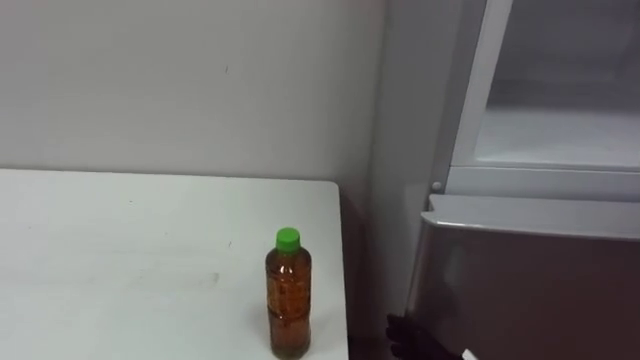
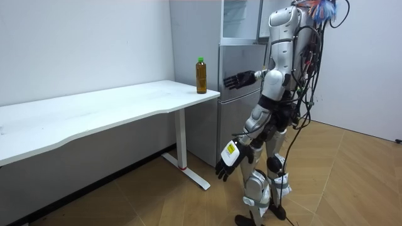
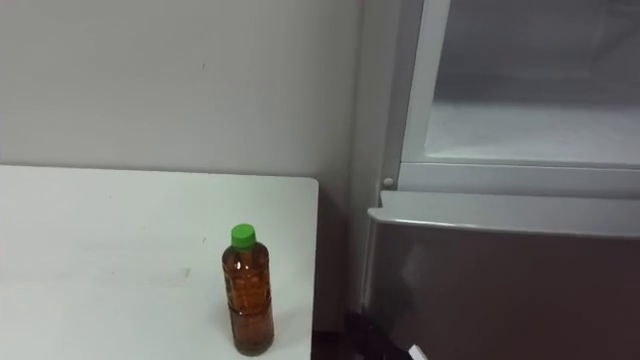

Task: Put the bottle in the upper fridge

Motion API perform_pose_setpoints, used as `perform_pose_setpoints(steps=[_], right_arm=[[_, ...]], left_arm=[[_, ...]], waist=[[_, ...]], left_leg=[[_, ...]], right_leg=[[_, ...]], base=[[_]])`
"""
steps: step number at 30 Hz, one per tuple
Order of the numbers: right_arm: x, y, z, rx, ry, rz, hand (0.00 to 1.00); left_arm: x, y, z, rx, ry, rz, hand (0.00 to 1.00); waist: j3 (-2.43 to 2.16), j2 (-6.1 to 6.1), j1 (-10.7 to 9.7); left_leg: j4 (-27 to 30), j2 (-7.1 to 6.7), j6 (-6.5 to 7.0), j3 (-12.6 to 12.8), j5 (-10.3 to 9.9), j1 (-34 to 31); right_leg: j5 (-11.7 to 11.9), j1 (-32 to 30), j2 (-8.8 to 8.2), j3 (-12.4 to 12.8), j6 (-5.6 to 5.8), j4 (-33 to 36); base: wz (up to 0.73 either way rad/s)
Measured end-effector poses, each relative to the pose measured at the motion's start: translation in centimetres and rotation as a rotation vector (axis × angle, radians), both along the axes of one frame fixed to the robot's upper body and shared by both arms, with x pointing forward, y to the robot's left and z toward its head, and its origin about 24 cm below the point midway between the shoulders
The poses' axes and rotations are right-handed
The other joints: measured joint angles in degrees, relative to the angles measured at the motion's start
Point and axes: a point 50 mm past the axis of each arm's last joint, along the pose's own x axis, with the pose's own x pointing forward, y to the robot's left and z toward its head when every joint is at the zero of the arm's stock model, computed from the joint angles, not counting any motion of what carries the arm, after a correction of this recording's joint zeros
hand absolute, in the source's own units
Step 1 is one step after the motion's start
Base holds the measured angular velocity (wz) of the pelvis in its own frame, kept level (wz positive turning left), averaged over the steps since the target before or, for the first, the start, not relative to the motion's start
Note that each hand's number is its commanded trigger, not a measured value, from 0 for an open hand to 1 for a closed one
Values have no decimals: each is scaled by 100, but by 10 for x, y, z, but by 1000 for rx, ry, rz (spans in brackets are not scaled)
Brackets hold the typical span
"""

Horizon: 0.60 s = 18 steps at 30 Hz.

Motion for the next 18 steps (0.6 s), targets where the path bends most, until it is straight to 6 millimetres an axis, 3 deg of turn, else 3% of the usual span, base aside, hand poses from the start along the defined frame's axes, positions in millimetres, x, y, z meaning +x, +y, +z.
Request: perform_pose_setpoints(steps=[4,9,14,18], right_arm=[[17,8,19,21,-108,15,0],[32,23,52,102,-300,54,0],[32,28,52,115,-302,68,0],[32,27,54,117,-314,43,0]], left_arm=[[3,0,0,2,-9,-2,0],[0,1,0,4,-2,-12,0],[-3,-1,0,0,7,-15,0],[-2,-2,0,-3,4,-16,0]], waist=[[0,-16,92],[-52,-108,163],[-2,-36,219],[-3,-11,252]], left_leg=[[-3,-1,0,-55,0,-49],[32,-20,-2,-177,0,-36],[-21,-24,-3,-199,-2,-45],[-34,-16,-5,-216,-1,-115]], right_leg=[[0,-2,-2,-24,0,-2],[15,151,9,-184,19,-173],[28,198,5,-263,26,-187],[30,152,4,-300,24,-189]], base=[[4],[20],[3],[2]])
